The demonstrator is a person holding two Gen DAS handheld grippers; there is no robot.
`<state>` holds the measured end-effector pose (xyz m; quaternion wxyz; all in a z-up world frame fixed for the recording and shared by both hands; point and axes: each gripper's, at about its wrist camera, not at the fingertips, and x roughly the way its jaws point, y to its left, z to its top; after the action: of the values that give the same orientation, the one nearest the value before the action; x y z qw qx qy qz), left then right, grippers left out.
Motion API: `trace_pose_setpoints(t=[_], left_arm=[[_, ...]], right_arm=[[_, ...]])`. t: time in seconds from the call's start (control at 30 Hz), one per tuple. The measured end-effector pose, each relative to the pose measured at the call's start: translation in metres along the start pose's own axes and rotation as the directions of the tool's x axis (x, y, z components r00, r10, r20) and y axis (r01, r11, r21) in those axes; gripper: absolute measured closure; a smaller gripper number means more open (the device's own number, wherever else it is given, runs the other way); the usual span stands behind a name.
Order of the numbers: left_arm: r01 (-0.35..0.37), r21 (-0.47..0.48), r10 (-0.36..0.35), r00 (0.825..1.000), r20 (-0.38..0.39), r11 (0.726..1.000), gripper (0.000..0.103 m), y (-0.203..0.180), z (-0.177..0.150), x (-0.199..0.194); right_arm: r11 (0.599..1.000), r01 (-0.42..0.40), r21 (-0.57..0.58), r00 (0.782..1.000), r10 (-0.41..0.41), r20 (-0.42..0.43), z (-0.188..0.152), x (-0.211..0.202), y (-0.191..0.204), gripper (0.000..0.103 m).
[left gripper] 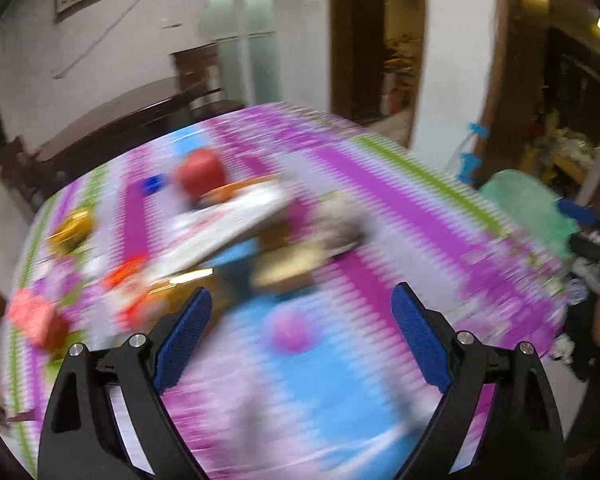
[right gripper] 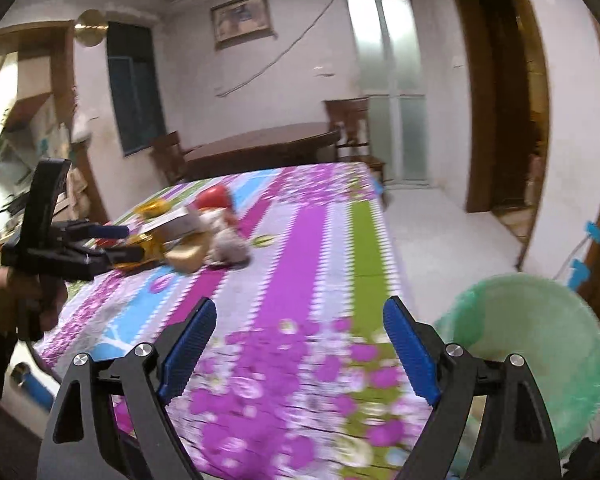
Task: Collect trash
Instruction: 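Grasp the gold wrapper with the left tool while the right tool grasps the grey sock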
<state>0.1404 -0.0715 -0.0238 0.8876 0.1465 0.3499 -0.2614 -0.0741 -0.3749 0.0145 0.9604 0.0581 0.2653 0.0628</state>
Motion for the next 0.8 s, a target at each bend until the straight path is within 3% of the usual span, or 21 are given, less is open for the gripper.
trace_pose_setpoints(t=[0.07, 0.13, 0.33, 0.4, 0.43, 0.5, 0.57, 0.7, 0.8], left_arm=[[-0.058, -0.018, 0.058, 0.998, 0.0, 0.998, 0.015, 0.033, -0.008, -0.003], [-0.071, -0.046, 0.072, 0.997, 0.009, 0.996, 0.015, 0.061, -0.011, -0.002], [0.06, -0.023, -0.061, 0.996, -0.067, 0.998, 0.014, 0.082, -0.015, 0.033], [0.054, -0.022, -0.056, 0.994, -0.095, 0.998, 0.022, 0.079, -0.016, 0.046], [0.068, -0.014, -0.069, 0.991, -0.114, 0.998, 0.035, 0.077, -0.017, 0.053], [0.047, 0.007, -0.046, 0.993, -0.105, 0.999, 0.047, 0.072, -0.02, 0.053], [0.088, -0.025, -0.091, 0.99, -0.11, 0.996, 0.075, 0.072, -0.02, 0.055], [0.09, -0.069, -0.095, 0.993, -0.074, 0.994, 0.085, 0.069, -0.027, 0.049], [0.108, -0.108, -0.114, 0.992, -0.047, 0.988, 0.089, 0.064, -0.036, 0.035]], right_arm=[[0.999, -0.027, -0.019, 1.0, 0.026, -0.016, 0.0, 0.011, 0.017, 0.016], [0.998, -0.049, -0.03, 0.998, 0.048, -0.031, -0.002, 0.024, 0.031, 0.016], [0.993, -0.099, -0.06, 0.993, 0.094, -0.07, -0.004, 0.049, 0.064, 0.016], [0.992, -0.103, -0.067, 0.992, 0.098, -0.076, -0.004, 0.053, 0.065, 0.016], [0.992, -0.107, -0.071, 0.992, 0.101, -0.08, -0.003, 0.055, 0.068, 0.016], [0.991, -0.112, -0.073, 0.991, 0.105, -0.087, -0.002, 0.058, 0.069, 0.016], [0.99, -0.122, -0.074, 0.988, 0.114, -0.101, 0.0, 0.063, 0.067, 0.016], [0.978, -0.176, -0.114, 0.978, 0.161, -0.135, 0.007, 0.077, 0.071, 0.022], [0.966, -0.211, -0.151, 0.968, 0.185, -0.171, 0.017, 0.092, 0.077, 0.037]])
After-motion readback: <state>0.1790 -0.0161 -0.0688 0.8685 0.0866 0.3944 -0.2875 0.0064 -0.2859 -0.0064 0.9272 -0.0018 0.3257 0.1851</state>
